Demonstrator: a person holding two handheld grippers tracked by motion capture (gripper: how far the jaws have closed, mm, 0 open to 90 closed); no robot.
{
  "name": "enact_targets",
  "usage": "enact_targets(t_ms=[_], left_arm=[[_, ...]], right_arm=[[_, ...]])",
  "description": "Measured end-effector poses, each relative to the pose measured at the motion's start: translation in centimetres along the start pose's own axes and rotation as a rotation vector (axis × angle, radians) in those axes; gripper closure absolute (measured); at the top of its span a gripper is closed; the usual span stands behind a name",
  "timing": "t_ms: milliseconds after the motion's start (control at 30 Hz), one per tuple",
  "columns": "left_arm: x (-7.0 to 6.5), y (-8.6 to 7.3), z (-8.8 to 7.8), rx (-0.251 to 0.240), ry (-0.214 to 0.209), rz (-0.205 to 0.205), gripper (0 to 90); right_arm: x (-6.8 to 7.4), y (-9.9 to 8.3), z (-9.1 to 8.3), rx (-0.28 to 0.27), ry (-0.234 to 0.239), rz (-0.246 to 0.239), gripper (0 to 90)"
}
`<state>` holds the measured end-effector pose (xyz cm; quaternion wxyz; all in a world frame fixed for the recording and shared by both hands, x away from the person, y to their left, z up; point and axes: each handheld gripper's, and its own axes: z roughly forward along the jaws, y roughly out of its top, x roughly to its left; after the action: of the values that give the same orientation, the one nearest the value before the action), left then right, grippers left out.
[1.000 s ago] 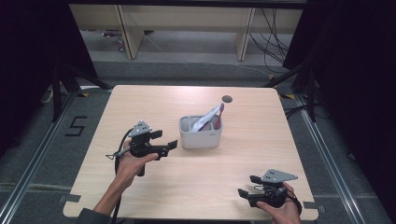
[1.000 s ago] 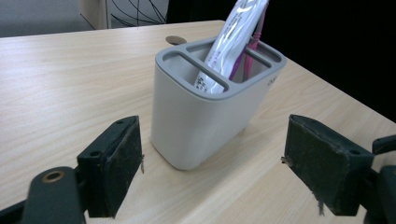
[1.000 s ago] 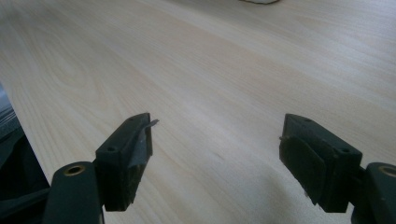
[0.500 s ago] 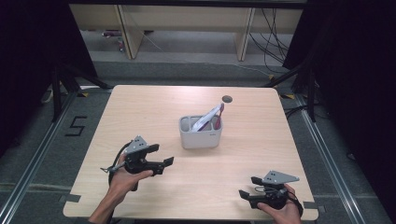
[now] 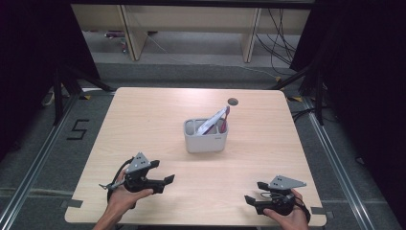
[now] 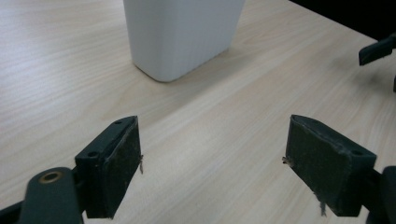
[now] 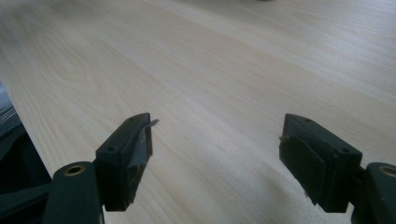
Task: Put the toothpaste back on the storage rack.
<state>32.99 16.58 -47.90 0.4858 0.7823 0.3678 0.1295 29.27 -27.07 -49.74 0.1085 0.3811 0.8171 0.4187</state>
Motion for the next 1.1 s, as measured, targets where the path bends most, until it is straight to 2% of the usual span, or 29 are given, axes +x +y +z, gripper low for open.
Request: enact_targets(t_ms=[33,133,300,367,400,533,567,633,733,800,833,867,967,1033,1067,1100], left_arm=[[-0.2,-0.2,-0.1,0.010,0.006,0.012,17.4],[-0.5,-0.7,-0.2,0.006,-0.001,0.022,17.4],[-1.2,-1.4,-0.5,0.029,-0.006,0.034,17.4],[-1.6,-1.8,-0.5,0.028,-0.022,0.032,17.4],[-1.7,-1.9,-0.5,0.043,-0.028,0.040,17.3],[-2.3,-2.5,-0.5,0.042,-0.036,0.051,17.3],[-2.4,-2.6,-0.7,0.062,-0.033,0.062,17.3],[-2.6,-2.8,-0.8,0.073,-0.041,0.069,17.3],[-2.9,-3.1,-0.9,0.064,-0.048,0.069,17.3],[-3.0,-3.3,-1.1,0.075,-0.043,0.072,17.3],[-3.0,-3.4,-1.1,0.064,-0.037,0.082,17.3],[-3.1,-3.4,-1.3,0.085,-0.021,0.091,17.3],[-3.1,-3.7,-1.5,0.090,-0.020,0.102,17.3],[-3.4,-3.9,-1.7,0.095,-0.025,0.090,17.3],[-3.4,-4.0,-1.6,0.086,-0.027,0.093,17.3],[-3.5,-4.1,-1.7,0.095,-0.034,0.101,17.3]], right_arm=[[0.1,0.0,0.1,-0.005,0.009,0.020,26.3],[0.3,0.0,0.0,0.012,0.015,0.035,26.3],[0.3,0.0,0.0,0.012,0.011,0.034,26.3],[0.3,0.0,0.0,0.011,0.013,0.035,26.3],[0.3,0.0,0.0,0.012,0.011,0.035,26.3],[0.3,0.0,0.0,0.013,0.012,0.037,26.2],[0.3,0.0,0.0,0.014,0.012,0.038,26.3],[0.3,0.0,0.0,0.014,0.012,0.037,26.2],[0.4,0.0,0.1,0.017,0.017,0.048,26.2],[0.4,0.0,0.0,0.017,0.017,0.048,26.2],[0.4,0.0,0.0,0.017,0.017,0.048,26.2],[0.4,0.0,0.0,0.017,0.018,0.046,26.2],[0.3,0.0,0.0,0.014,0.020,0.042,26.2],[0.4,0.0,0.0,0.013,0.022,0.042,26.3],[0.2,0.1,0.1,0.004,0.022,0.008,26.2],[0.2,0.1,0.1,0.005,0.020,0.008,26.2]])
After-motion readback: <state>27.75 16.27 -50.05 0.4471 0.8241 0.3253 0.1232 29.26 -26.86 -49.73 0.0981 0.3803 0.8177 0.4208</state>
